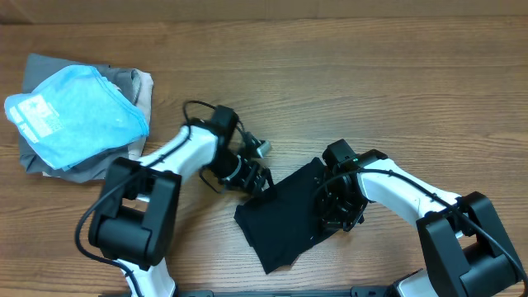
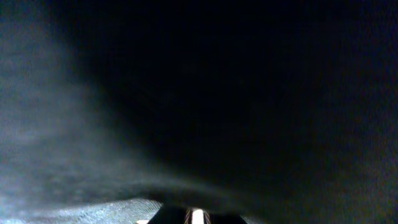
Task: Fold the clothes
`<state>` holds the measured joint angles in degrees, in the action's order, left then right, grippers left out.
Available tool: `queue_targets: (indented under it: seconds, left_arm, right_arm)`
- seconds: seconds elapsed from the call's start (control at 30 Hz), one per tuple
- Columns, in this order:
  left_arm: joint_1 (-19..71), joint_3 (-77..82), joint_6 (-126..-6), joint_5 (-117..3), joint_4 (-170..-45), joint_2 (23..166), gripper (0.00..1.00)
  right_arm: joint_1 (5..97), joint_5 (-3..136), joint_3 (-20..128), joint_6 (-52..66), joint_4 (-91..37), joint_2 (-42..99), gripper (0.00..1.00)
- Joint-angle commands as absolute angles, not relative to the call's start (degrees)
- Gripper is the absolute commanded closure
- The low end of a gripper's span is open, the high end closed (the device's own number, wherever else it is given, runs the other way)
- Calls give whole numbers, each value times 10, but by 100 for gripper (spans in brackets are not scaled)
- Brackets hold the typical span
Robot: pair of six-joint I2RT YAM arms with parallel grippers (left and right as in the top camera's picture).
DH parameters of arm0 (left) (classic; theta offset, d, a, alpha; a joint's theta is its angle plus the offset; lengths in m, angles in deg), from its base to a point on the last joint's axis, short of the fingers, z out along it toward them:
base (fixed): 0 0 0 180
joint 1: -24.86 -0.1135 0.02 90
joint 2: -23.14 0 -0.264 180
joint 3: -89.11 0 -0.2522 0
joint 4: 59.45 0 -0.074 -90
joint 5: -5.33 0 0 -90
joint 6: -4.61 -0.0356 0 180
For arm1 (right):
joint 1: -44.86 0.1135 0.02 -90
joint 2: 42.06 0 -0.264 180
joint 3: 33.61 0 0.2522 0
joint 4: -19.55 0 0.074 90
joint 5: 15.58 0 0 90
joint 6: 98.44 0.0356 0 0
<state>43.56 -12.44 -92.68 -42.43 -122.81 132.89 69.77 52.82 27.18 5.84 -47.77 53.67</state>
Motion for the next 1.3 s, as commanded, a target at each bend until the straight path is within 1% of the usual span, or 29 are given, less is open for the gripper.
queue_targets:
  seconds: [0.0, 0.1, 0.23, 0.37, 0.53, 0.73, 0.8, 0.87, 0.93, 1.0, 1.13, 1.27]
  left_arm:
    - [376, -68, -934, -416, -1273, 1333, 19]
    - [333, -32, -967, -410, -1339, 1333, 19]
    - [289, 3, -1015, -403, -1431, 1332, 21]
    - [261, 17, -1052, -347, -1467, 1332, 22]
    - [245, 32, -1059, -273, -1469, 1332, 22]
    - [245, 45, -1060, -266, -1469, 1332, 21]
    - [245, 45, -1060, -266, -1469, 1332, 21]
    - [245, 45, -1060, -266, -1470, 1332, 21]
    - [245, 45, -1060, -266, -1474, 1332, 21]
    - [245, 45, -1060, -266, -1476, 1332, 21]
    - [245, 45, -1060, -267, -1478, 1332, 21]
    - [246, 45, -1062, -268, -1478, 1332, 20]
  right_arm:
    - [692, 546, 292, 57, -476, 508, 92]
    - [692, 546, 315, 35, -500, 456, 92]
    - [692, 546, 343, 4, -515, 383, 96]
    - [693, 543, 343, -41, -491, 351, 96]
    - [693, 526, 323, -38, -427, 399, 96]
    - [693, 506, 319, -37, -371, 520, 96]
    - [692, 524, 319, -15, -342, 555, 96]
    - [683, 587, 319, 43, -311, 588, 96]
    - [667, 644, 319, 94, -290, 607, 96]
    - [640, 670, 319, 132, -271, 613, 96]
    - [575, 664, 336, 195, -250, 612, 96]
    - [540, 620, 359, 202, -250, 612, 96]
